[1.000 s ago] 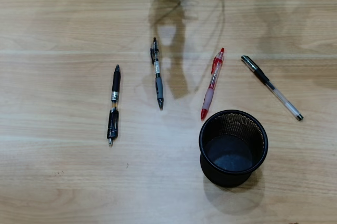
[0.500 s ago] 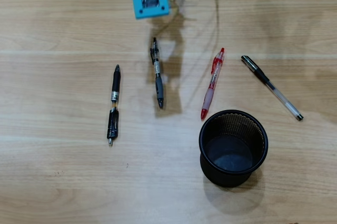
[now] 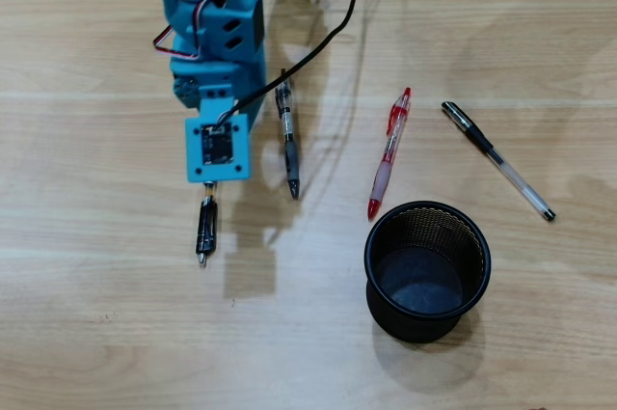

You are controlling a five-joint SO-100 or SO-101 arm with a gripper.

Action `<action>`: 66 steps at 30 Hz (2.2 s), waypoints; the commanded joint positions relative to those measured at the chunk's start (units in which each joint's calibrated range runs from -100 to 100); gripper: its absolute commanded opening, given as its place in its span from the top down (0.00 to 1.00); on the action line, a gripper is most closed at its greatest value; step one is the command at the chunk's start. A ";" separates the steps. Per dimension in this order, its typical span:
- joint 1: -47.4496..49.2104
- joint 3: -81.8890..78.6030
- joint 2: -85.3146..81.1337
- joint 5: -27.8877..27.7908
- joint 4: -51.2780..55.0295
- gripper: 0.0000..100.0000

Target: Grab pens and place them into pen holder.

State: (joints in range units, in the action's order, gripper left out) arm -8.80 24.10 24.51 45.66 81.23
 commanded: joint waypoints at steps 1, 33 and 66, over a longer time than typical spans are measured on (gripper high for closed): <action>-3.87 8.66 2.66 -0.22 4.14 0.94; -0.60 18.76 14.17 1.76 4.74 0.77; 0.13 22.63 25.68 2.83 3.96 0.94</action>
State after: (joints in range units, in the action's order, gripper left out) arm -8.89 45.23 50.55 48.21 85.55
